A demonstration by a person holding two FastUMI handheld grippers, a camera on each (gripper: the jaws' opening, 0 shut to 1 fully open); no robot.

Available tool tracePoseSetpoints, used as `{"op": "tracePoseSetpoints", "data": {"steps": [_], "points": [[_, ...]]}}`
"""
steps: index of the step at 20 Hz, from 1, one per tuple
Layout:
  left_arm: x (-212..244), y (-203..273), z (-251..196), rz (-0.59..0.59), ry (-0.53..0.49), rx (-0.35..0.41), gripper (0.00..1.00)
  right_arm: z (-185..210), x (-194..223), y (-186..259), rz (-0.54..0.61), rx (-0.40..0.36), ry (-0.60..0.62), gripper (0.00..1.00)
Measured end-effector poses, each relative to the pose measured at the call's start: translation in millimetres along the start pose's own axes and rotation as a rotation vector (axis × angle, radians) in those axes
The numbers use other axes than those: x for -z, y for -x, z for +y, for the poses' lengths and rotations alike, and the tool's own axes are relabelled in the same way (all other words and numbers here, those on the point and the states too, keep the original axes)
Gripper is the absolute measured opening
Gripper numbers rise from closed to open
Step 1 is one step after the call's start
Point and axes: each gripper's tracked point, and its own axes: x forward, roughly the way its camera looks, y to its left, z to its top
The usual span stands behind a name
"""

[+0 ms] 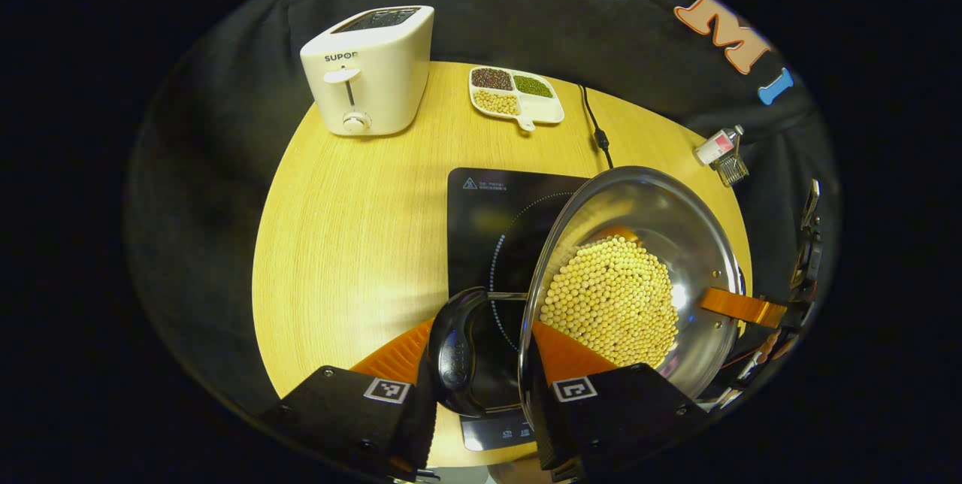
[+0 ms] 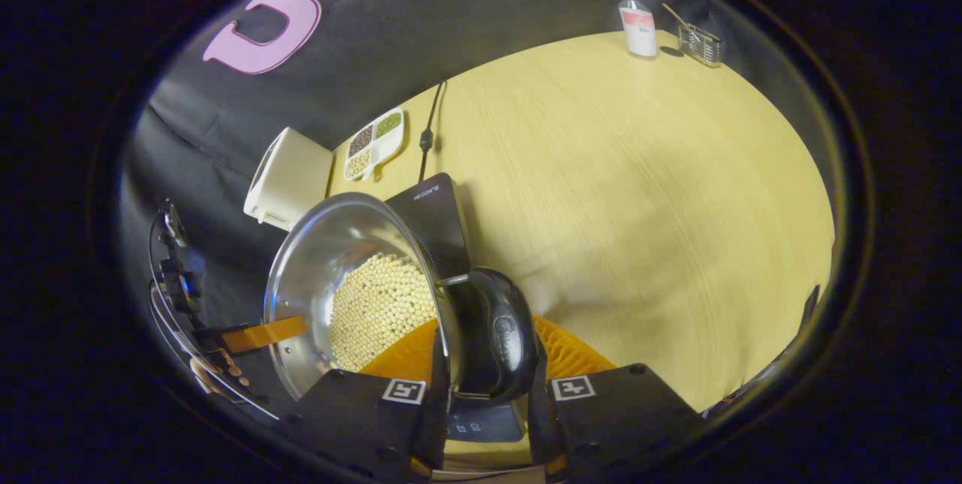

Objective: First push the handle of the pot to place it horizontally, then grasp the pot with both hands and set it on the induction cooktop.

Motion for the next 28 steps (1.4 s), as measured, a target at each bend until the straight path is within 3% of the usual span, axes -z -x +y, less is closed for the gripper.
{"op": "tracePoseSetpoints", "data": {"steps": [3,4,5,6,14,15,16,17,21,23,25,26,28], "points": [[-3,3,1,-0.016,-0.021,-0.010,0.55,5,-2,-10,-0.004,0.003,-0.006,0.39],[-3,4,1,-0.018,-0.025,-0.014,0.55,6,-2,-13,-0.007,0.003,-0.007,0.46],[-4,6,1,-0.023,-0.029,-0.015,0.55,7,-5,-14,-0.015,0.005,-0.012,0.46],[-5,5,1,-0.036,-0.032,-0.013,0.55,8,-6,-16,-0.023,0.006,-0.011,0.39],[0,4,3,-0.059,-0.043,-0.012,0.58,10,-10,-22,-0.035,0.010,-0.010,0.39],[0,4,3,-0.061,-0.044,-0.011,0.58,10,-10,-22,-0.036,0.012,-0.005,0.39],[0,3,3,-0.061,-0.041,-0.010,0.58,10,-12,-23,-0.034,0.011,-0.004,0.49],[2,4,3,-0.059,-0.039,-0.009,0.58,10,-13,-24,-0.034,0.015,-0.005,0.41],[3,4,3,-0.066,-0.030,-0.020,0.62,16,-18,-26,-0.056,-0.015,-0.003,0.51],[-2,8,8,-0.104,-0.045,-0.053,0.68,30,-23,-20,-0.089,-0.057,-0.007,0.79],[-14,18,10,-0.171,-0.054,-0.073,0.89,30,-30,-22,-0.132,-0.058,0.017,1.00],[-17,19,10,-0.200,-0.058,-0.078,0.99,29,-33,-22,-0.149,-0.057,0.023,0.92],[-23,26,10,-0.244,-0.053,-0.085,0.98,27,-39,-18,-0.182,-0.056,0.027,0.92]]}}
